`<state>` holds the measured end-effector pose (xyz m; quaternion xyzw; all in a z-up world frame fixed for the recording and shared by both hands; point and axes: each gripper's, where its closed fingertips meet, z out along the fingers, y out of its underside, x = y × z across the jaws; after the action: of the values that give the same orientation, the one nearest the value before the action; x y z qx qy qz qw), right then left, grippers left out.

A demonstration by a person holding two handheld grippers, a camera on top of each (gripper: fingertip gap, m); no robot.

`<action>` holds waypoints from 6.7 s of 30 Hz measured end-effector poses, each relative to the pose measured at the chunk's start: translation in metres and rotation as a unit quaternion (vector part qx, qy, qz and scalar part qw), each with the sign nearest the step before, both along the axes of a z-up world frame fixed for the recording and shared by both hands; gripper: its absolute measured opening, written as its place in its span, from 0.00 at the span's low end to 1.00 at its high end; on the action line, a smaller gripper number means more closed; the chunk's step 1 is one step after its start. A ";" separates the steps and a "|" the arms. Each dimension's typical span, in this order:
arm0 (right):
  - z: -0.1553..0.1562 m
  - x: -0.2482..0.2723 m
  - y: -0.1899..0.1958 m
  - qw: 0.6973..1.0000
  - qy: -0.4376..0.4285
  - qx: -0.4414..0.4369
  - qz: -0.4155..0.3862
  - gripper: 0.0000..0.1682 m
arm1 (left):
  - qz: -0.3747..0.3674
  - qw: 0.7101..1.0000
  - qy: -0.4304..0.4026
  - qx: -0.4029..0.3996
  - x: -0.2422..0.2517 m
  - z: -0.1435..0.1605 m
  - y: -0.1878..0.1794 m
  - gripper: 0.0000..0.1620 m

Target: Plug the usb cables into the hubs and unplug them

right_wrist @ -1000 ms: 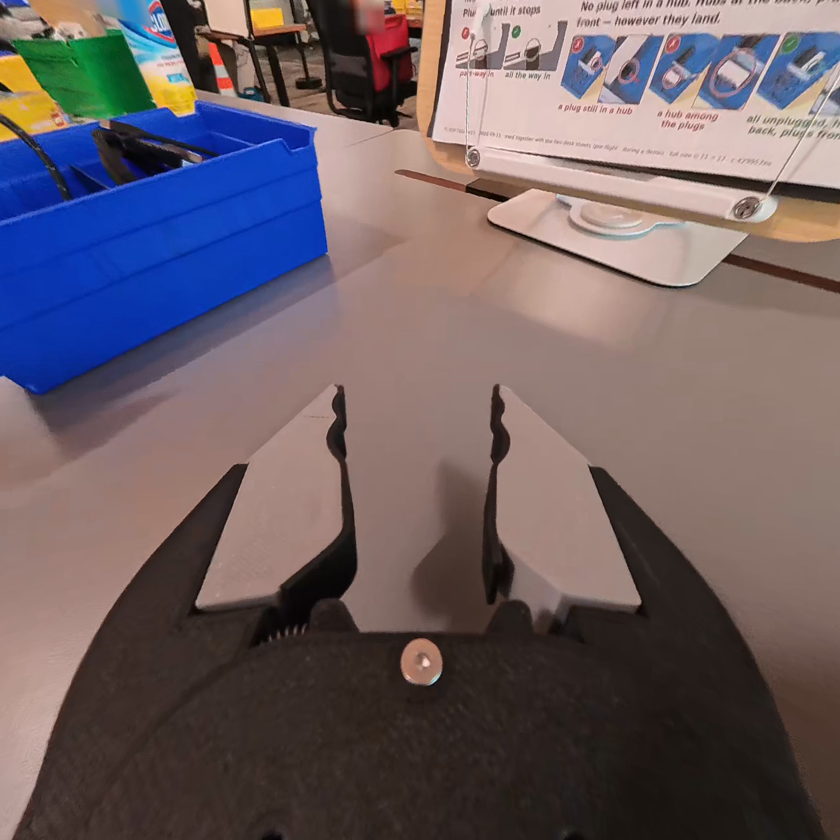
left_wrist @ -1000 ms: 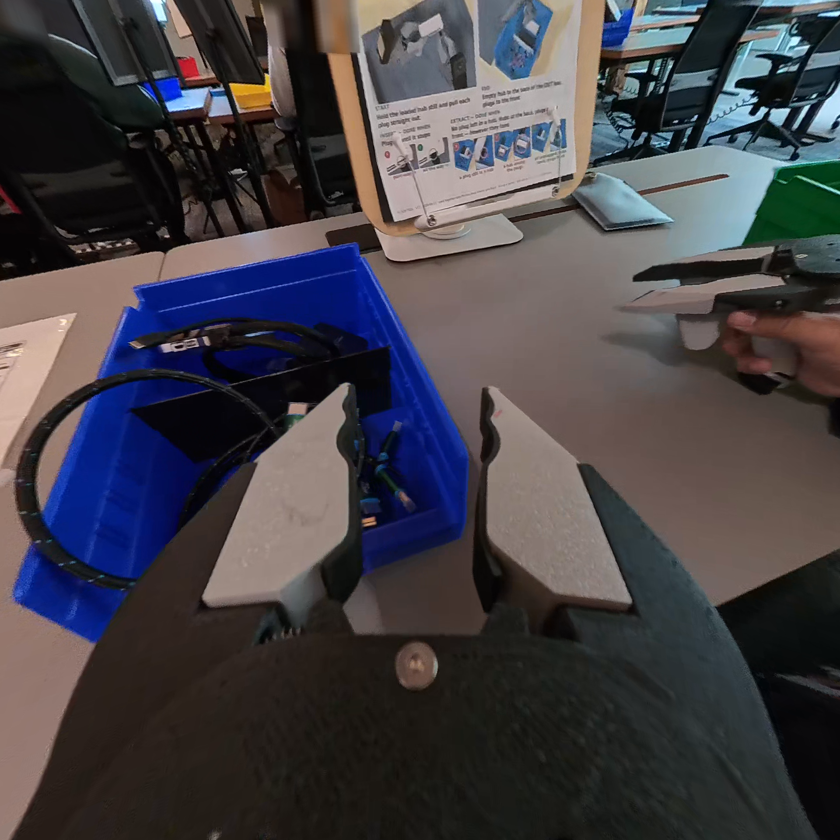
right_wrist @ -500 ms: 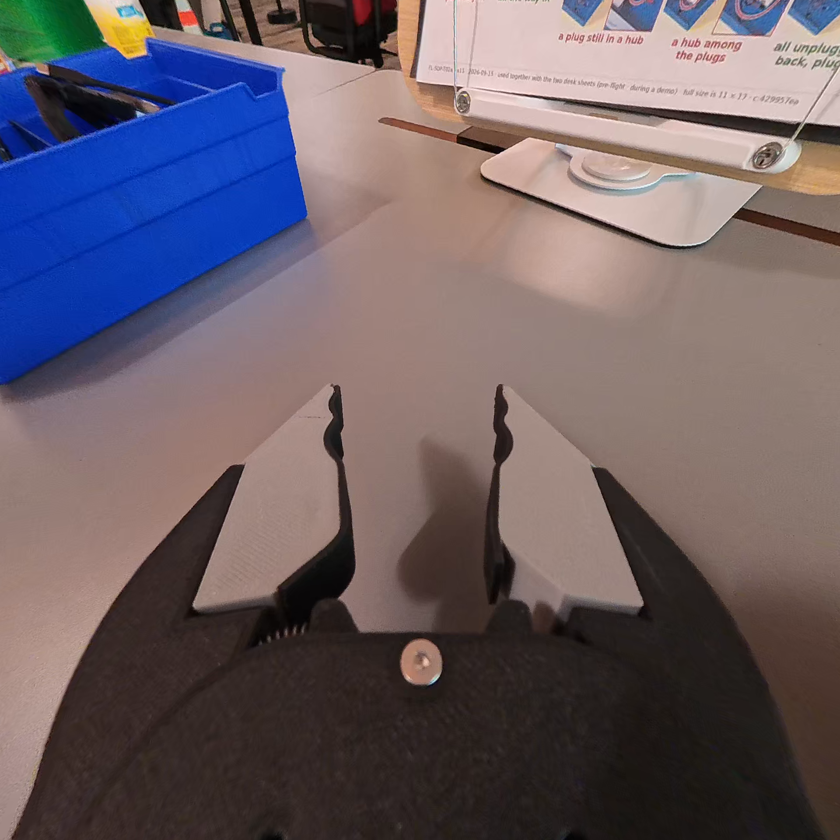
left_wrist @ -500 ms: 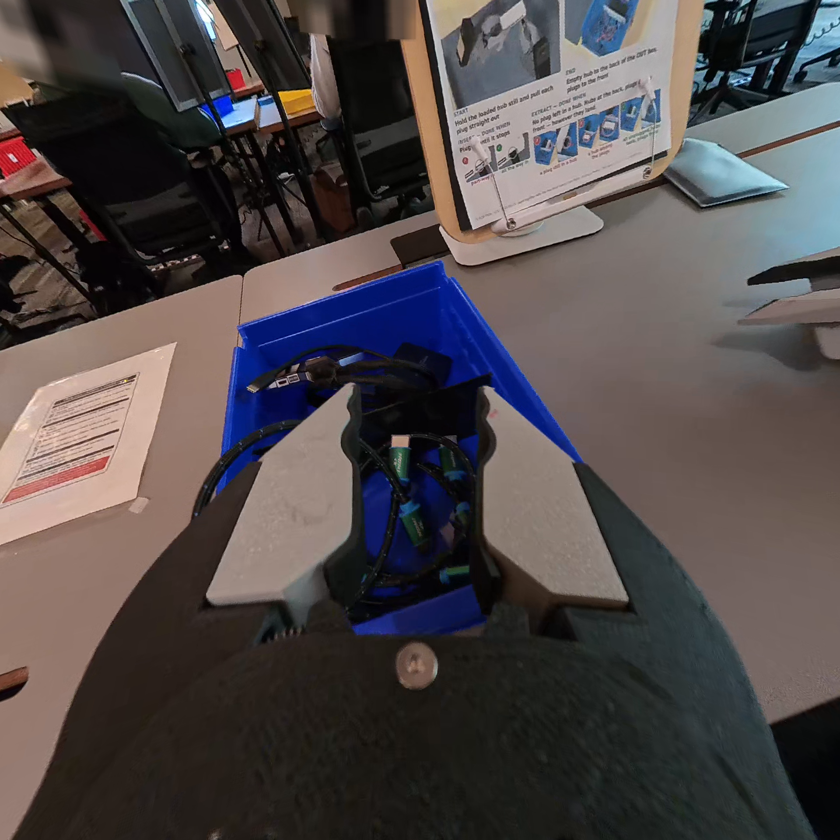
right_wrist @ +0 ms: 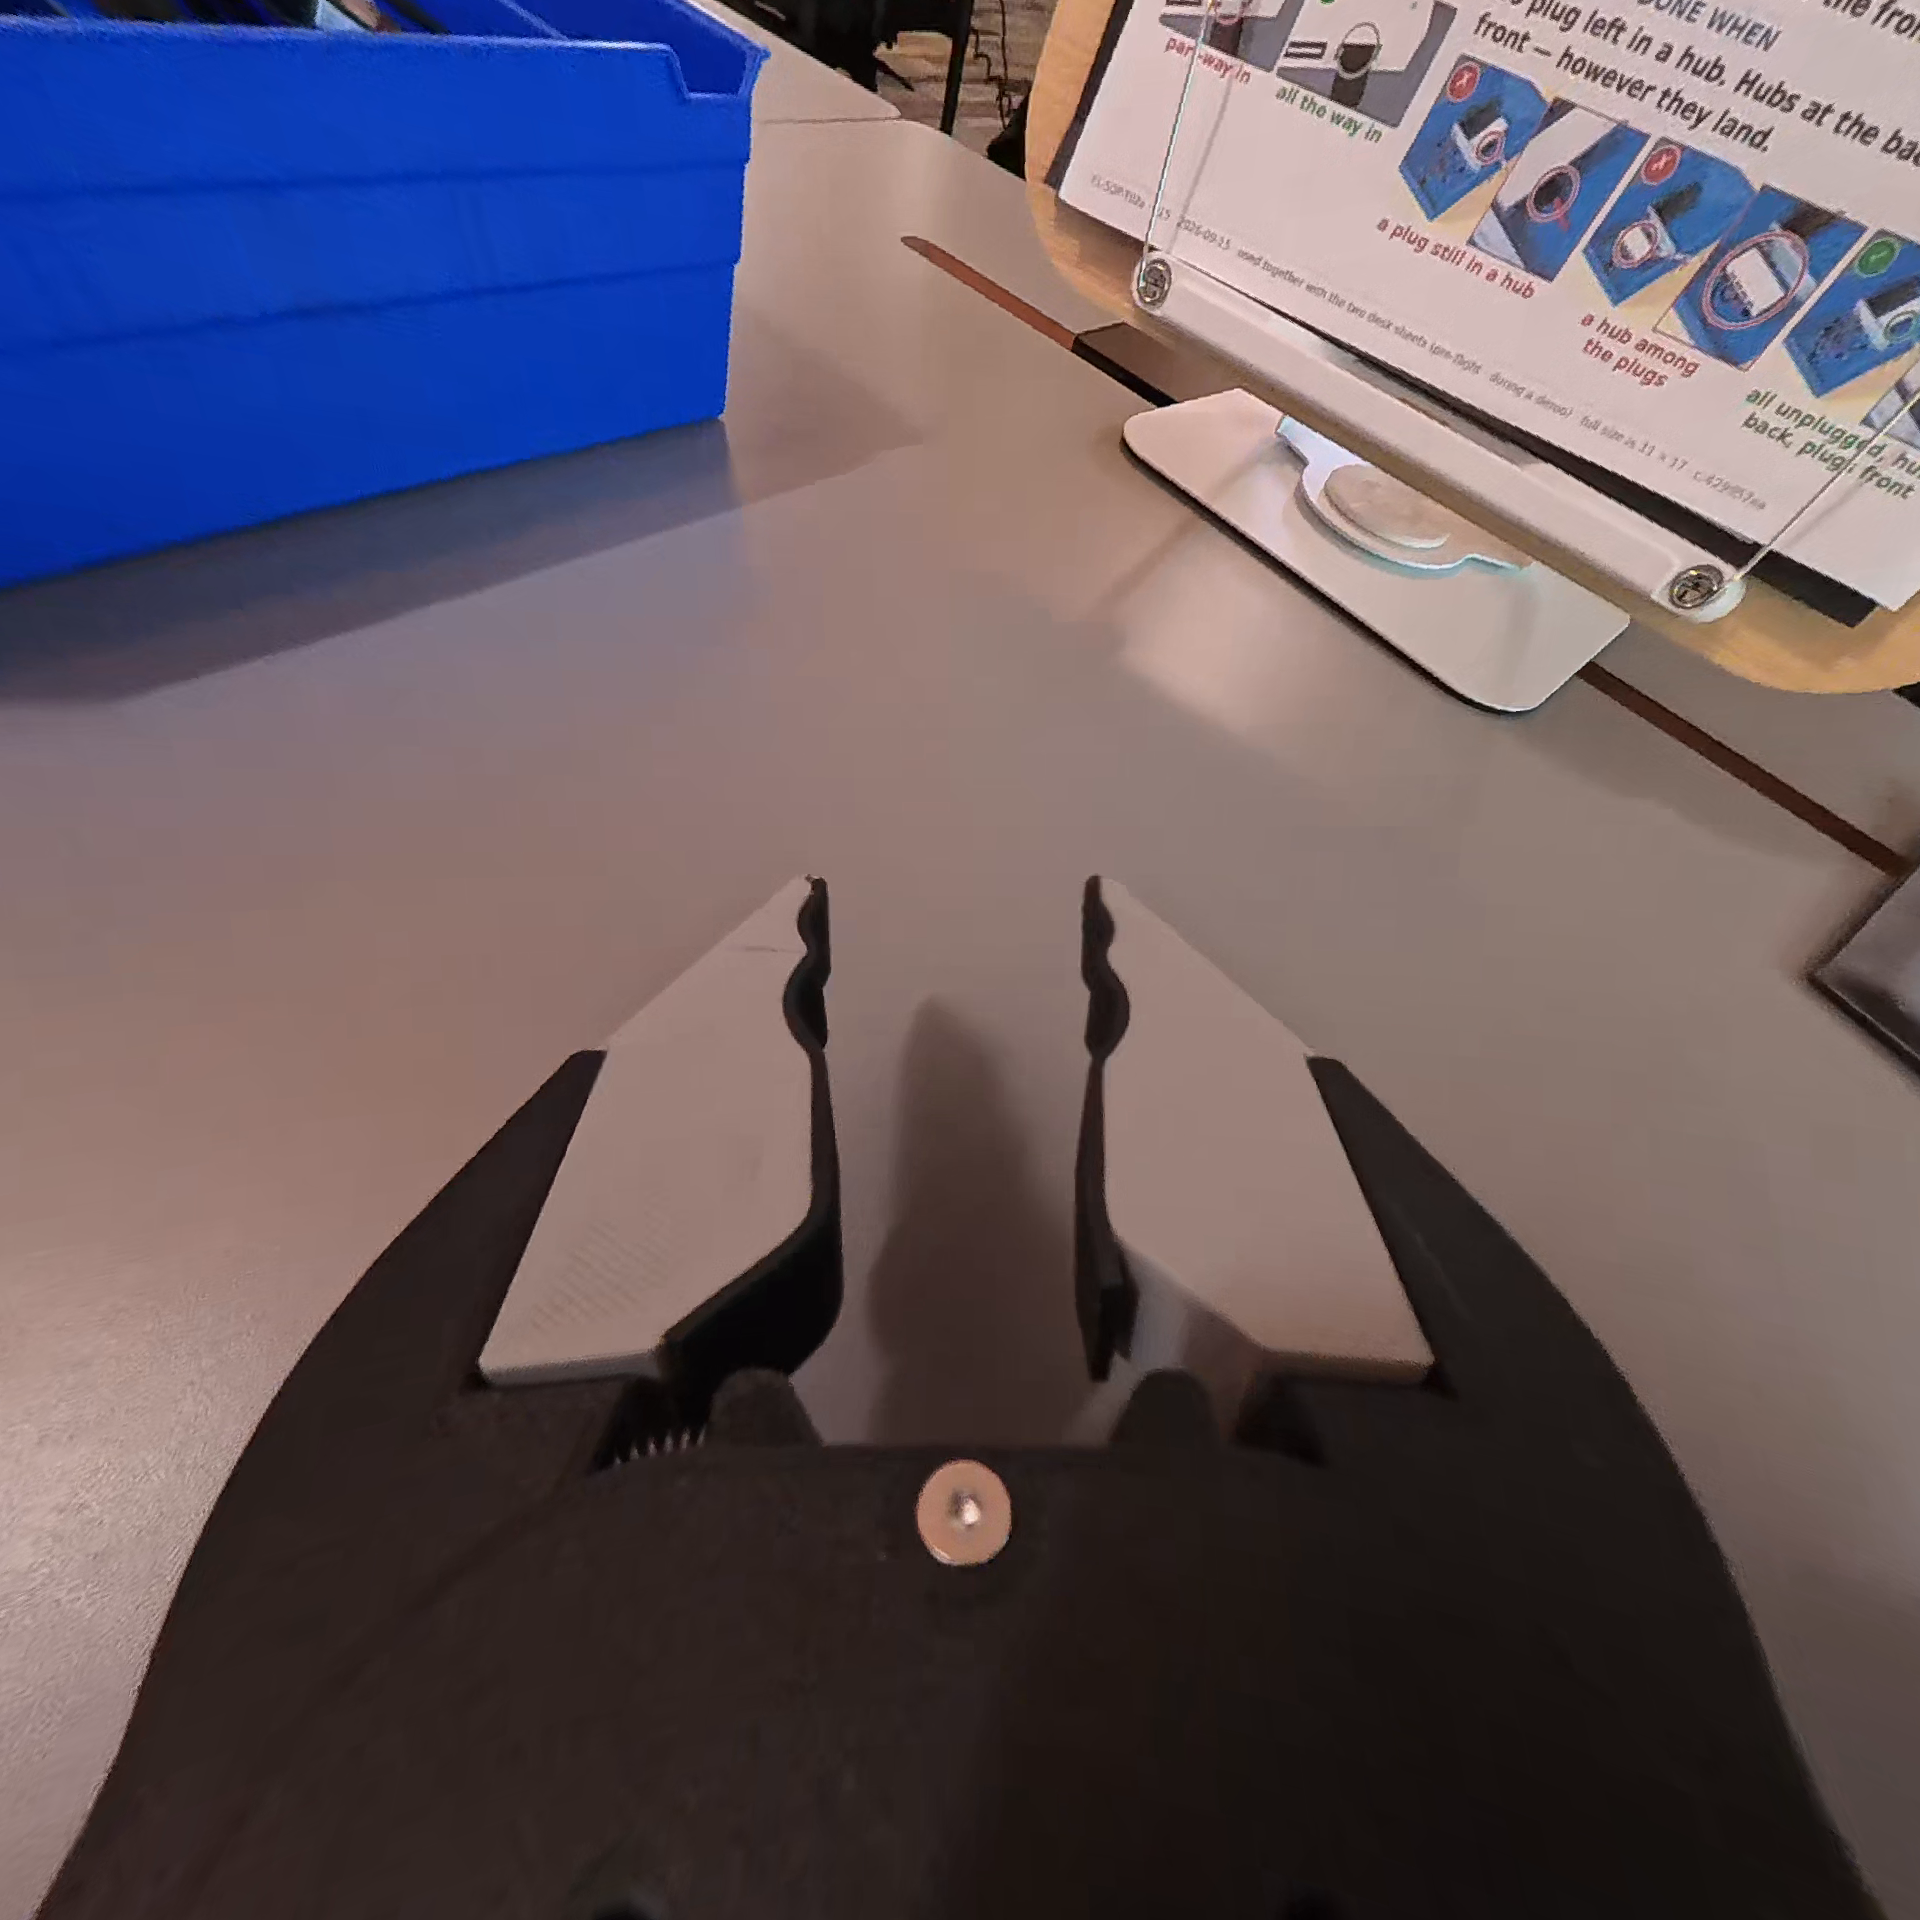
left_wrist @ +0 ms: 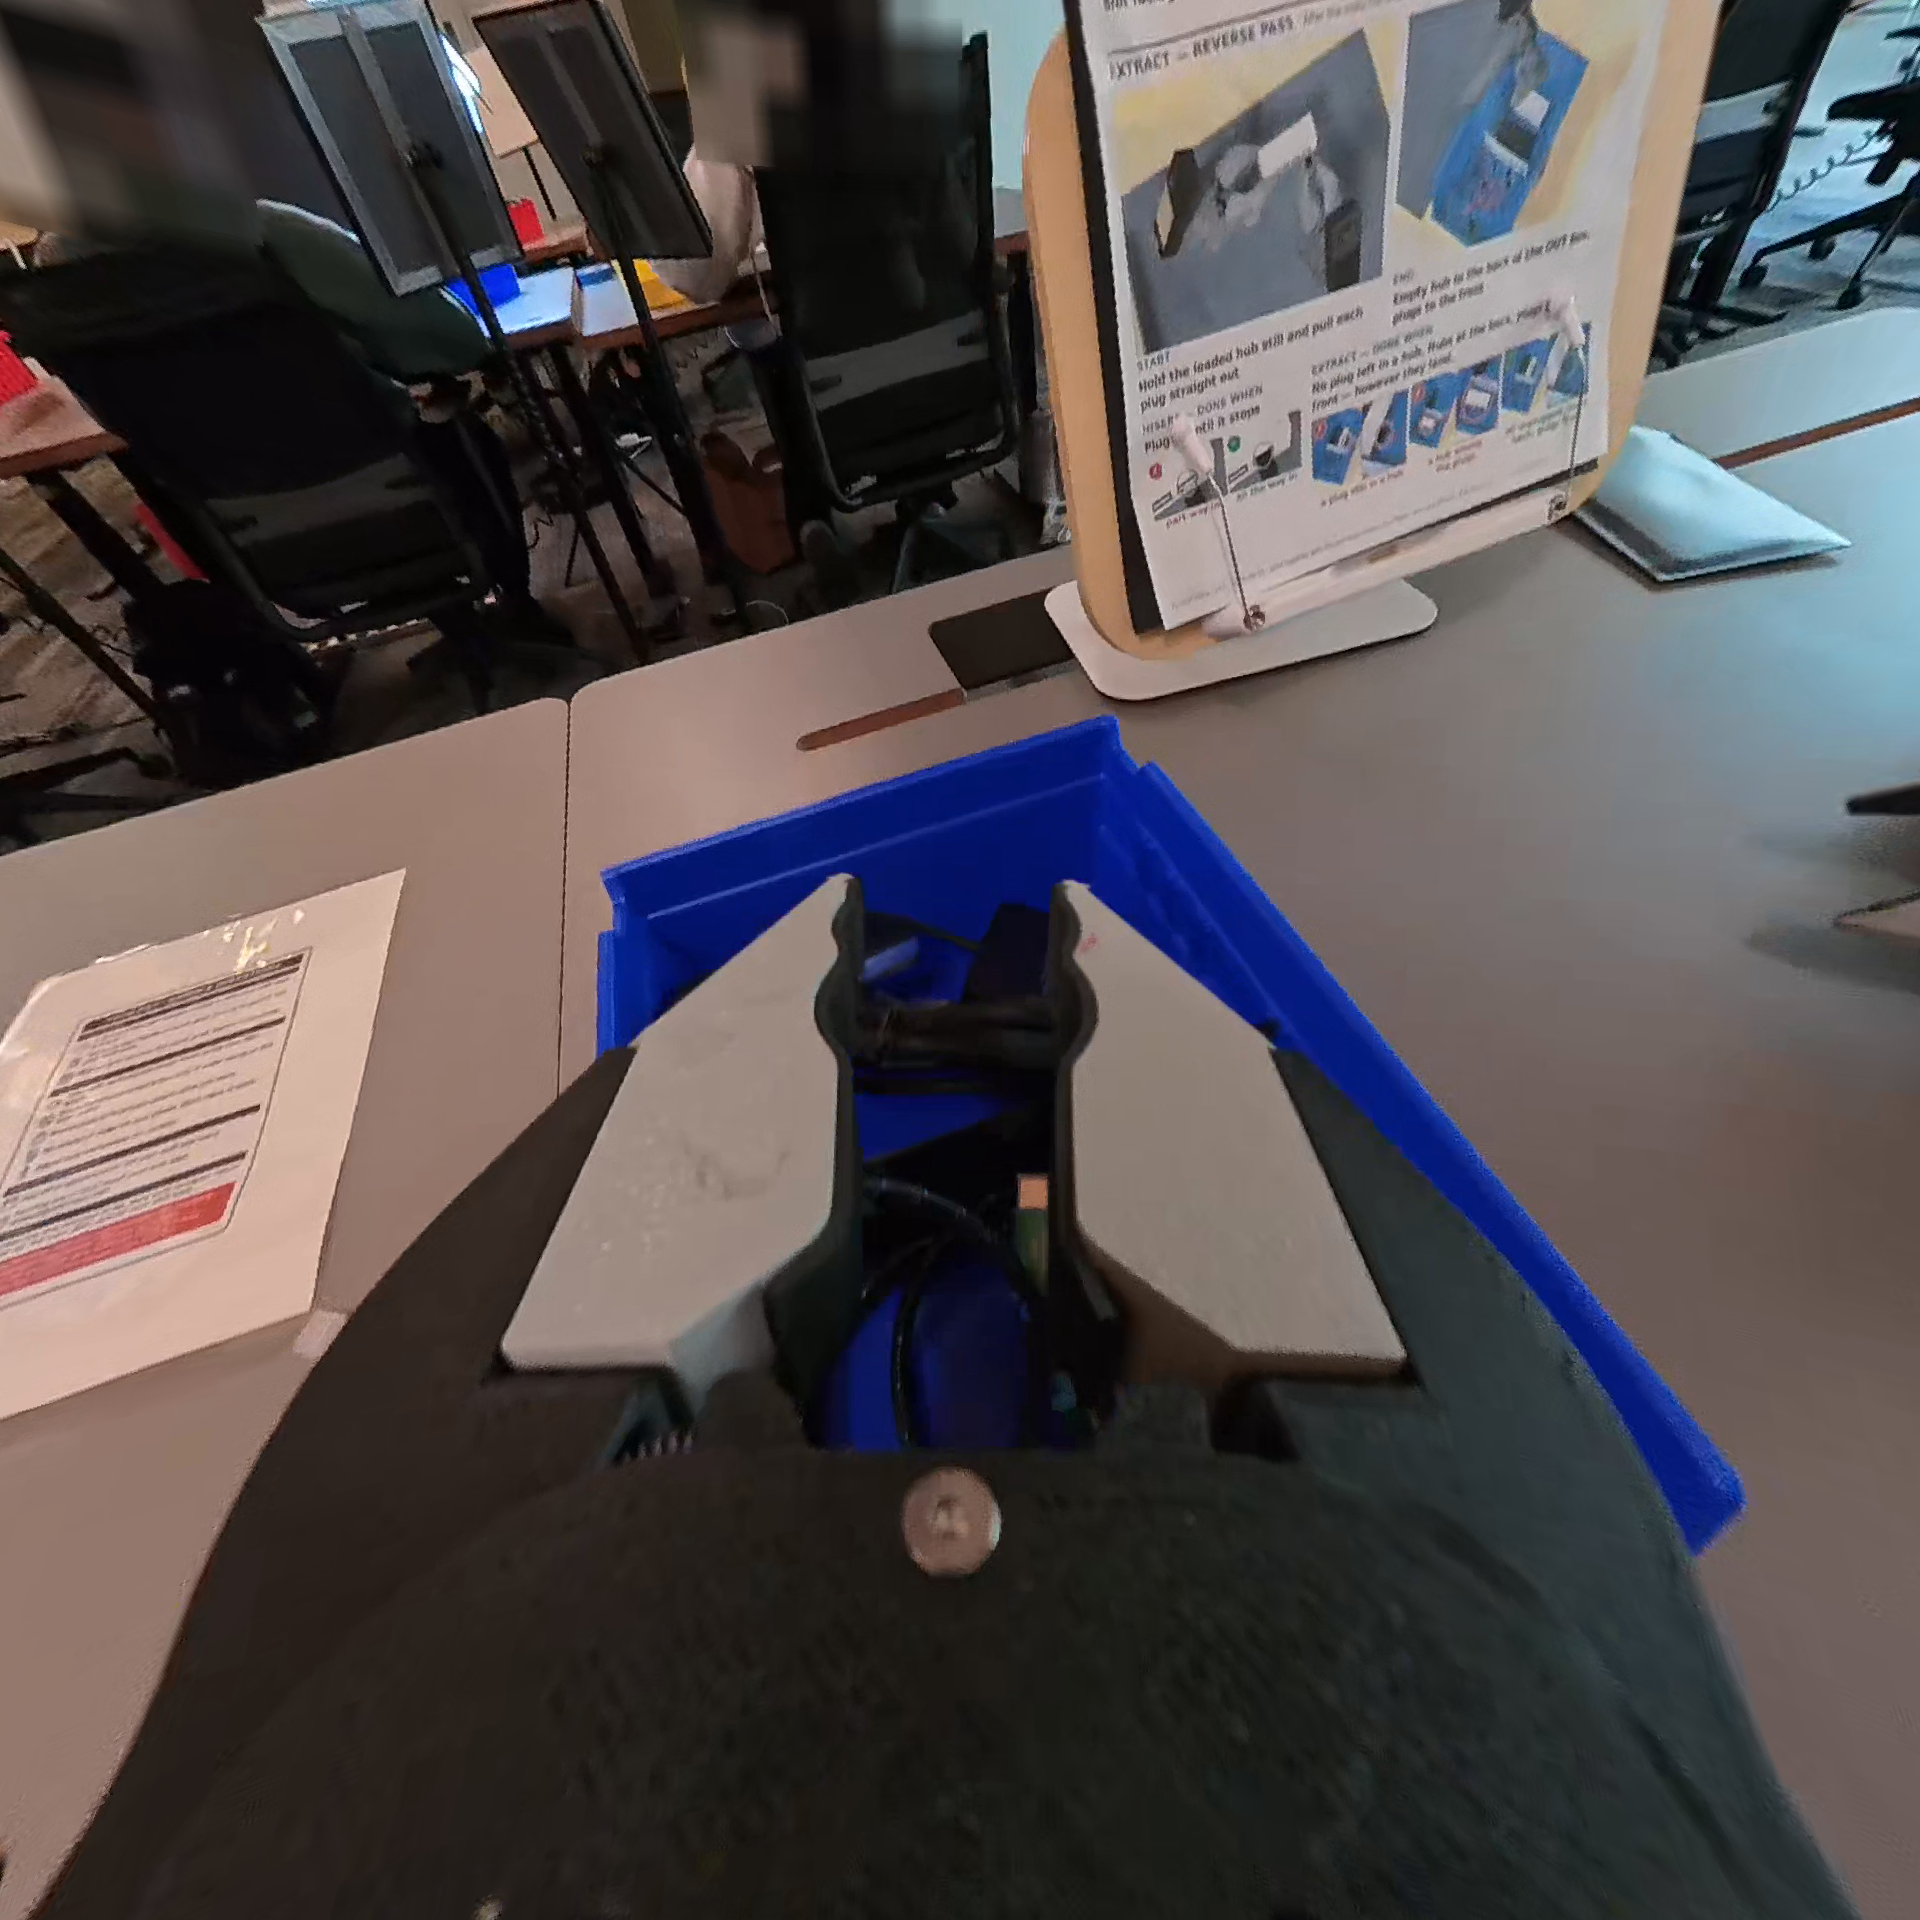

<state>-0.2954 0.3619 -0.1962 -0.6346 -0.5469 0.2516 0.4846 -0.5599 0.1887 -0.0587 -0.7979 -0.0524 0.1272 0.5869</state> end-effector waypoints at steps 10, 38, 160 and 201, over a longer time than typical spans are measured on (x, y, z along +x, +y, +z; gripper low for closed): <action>0.012 0.014 0.017 0.997 0.041 -0.050 -0.028 0.24 | -0.047 0.999 -0.015 0.000 0.024 -0.004 0.026 0.20; -0.004 0.017 0.025 0.995 0.020 -0.086 -0.050 0.15 | -0.102 0.995 0.013 0.011 0.127 0.047 -0.016 0.18; 0.069 0.055 0.034 0.983 0.081 -0.139 -0.082 0.04 | -0.262 0.943 0.001 -0.207 0.226 -0.089 0.150 0.30; 0.092 0.056 -0.081 0.985 0.047 -0.065 0.153 0.30 | -0.040 0.963 -0.051 -0.263 0.014 -0.103 -0.066 0.31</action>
<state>-0.2397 0.2814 -0.1038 -0.5609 -0.5968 0.3875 0.4232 -0.5459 0.1226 -0.1621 -0.9310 -0.0144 0.0721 0.3576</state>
